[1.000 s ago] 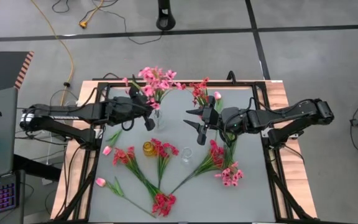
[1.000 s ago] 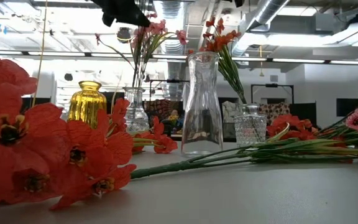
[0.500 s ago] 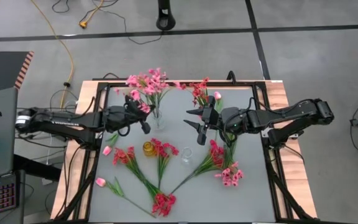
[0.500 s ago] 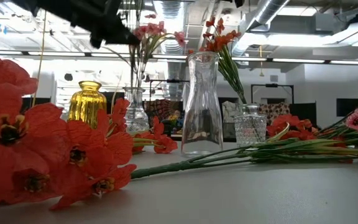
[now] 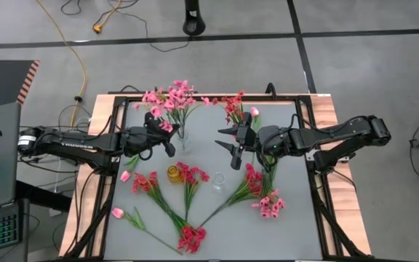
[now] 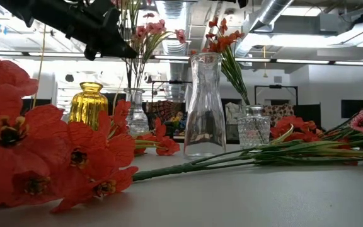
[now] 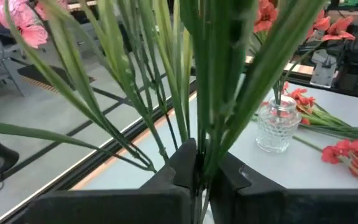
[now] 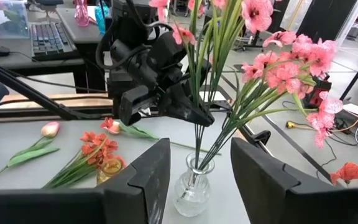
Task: Sort flowers into vase by color
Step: Put the top pink flowers into the top left transparent vase
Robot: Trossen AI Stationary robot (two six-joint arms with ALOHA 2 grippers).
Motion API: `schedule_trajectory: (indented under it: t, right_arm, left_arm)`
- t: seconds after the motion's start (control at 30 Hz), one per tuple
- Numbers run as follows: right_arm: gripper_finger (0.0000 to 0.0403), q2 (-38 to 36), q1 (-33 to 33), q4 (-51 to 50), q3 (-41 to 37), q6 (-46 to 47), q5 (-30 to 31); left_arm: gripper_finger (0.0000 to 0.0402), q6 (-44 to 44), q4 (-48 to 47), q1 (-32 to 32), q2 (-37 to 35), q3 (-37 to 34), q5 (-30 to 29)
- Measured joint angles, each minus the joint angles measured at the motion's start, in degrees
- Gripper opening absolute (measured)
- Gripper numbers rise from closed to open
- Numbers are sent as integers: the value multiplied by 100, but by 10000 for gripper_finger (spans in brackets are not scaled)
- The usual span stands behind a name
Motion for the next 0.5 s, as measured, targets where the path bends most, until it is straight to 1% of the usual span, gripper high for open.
schedule_trajectory:
  t: [0.1, 0.23, 0.37, 0.5]
  right_arm:
    - [194, 0, 0, 4, 0, 0, 0]
    - [194, -40, 0, -1, 0, 0, 0]
    - [194, -214, 0, -39, 0, 67, 0]
    - [194, -494, 0, -392, 0, 349, 0]
  left_arm:
    - [50, 0, 14, 0, -82, 1, -1]
    - [105, -1, -12, 0, -201, 1, 30]
    - [156, -2, -424, 0, -489, 1, 140]
    - [182, -67, -1000, 0, -936, 1, 178]
